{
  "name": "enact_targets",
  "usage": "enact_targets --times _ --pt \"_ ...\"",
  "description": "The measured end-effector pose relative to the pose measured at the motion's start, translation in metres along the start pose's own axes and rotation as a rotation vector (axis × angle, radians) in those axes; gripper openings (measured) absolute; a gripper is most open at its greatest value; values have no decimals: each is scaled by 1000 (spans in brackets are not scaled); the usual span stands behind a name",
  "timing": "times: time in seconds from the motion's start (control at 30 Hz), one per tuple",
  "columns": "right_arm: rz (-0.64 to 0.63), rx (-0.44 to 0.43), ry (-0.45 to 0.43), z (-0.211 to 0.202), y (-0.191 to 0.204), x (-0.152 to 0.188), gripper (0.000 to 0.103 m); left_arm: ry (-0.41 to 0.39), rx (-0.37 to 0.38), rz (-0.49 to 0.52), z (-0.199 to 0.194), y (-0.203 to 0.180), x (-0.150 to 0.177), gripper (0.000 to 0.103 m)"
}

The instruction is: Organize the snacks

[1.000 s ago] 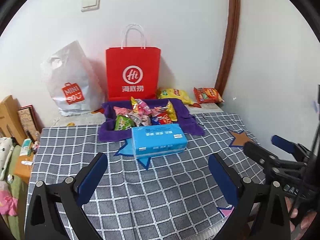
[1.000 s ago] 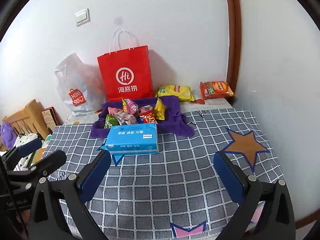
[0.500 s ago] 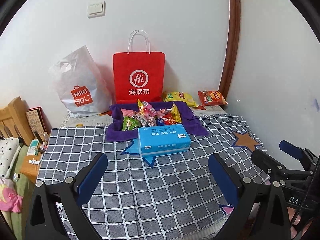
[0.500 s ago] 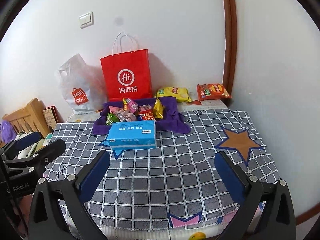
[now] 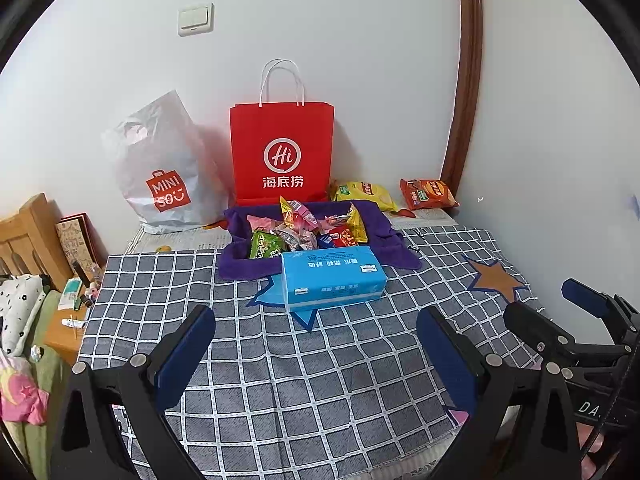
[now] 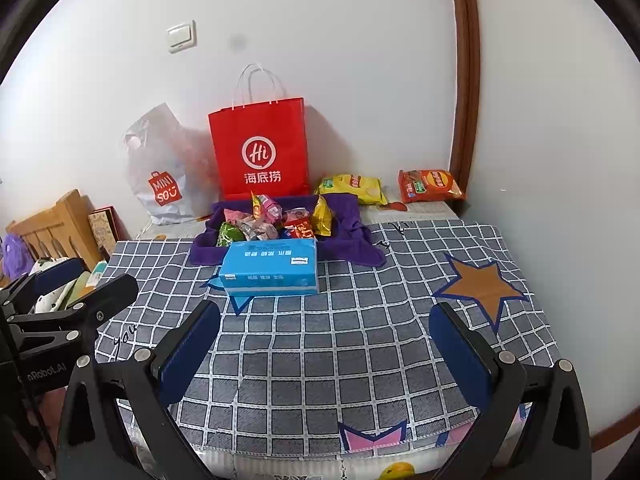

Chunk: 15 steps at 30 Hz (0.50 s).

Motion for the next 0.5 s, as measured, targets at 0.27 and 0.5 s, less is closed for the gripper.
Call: enact_targets --times 0.27,0.5 --pt "-3 -1 -2 -1 0 0 103 0 -2 -6 -1 2 1 102" --pt "-5 -2 -4 -2 1 1 103 -1 -3 -9 -2 4 1 102"
Point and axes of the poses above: each gripper's, at about its wrist camera, not at the fingertips, and z roughly the way its jaws point, y to its left, x to its underside, the point moved 7 cm from there along z, roughly the way its jaws point, and after that the axes turned 4 degrees about z, right-handed, at the moved point
